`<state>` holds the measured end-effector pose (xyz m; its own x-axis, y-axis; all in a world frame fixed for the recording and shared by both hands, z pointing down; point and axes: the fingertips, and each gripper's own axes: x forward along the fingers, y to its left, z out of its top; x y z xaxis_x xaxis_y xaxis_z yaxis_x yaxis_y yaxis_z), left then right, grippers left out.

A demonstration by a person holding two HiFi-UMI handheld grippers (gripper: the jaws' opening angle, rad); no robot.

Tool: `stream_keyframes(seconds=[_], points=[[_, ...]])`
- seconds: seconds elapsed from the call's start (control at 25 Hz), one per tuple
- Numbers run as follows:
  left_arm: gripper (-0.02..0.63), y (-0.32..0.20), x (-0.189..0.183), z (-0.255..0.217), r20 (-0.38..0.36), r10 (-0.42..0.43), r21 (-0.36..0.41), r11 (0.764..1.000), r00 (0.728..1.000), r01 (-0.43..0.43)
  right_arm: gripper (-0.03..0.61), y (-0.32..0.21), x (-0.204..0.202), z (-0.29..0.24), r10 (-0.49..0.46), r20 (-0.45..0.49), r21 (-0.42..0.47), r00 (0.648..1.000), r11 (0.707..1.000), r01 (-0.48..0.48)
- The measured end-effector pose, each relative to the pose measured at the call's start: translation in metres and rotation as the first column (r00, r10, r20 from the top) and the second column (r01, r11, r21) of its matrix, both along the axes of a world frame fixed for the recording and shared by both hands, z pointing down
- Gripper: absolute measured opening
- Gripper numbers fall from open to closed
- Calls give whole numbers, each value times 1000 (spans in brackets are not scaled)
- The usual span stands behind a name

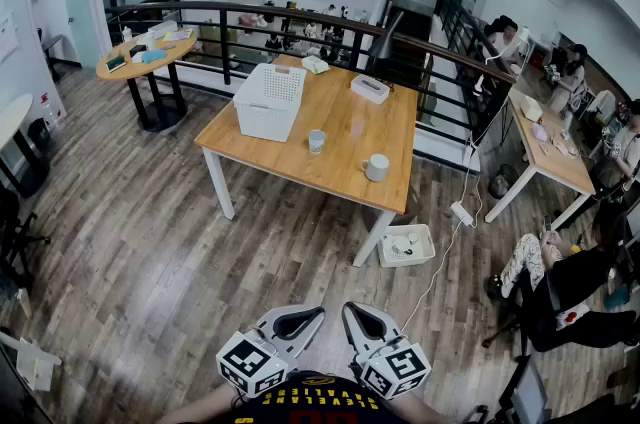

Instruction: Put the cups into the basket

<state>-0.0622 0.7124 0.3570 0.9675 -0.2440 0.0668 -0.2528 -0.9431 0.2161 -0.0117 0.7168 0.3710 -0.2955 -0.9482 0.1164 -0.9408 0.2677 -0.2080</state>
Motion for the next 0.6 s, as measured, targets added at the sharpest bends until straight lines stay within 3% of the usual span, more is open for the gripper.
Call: stream_keyframes(seconds=[0.6], points=[[12,29,29,6,14,-6,-14,1000,1000,6,15,28,25,5,-21,27,-6,999,1000,21]])
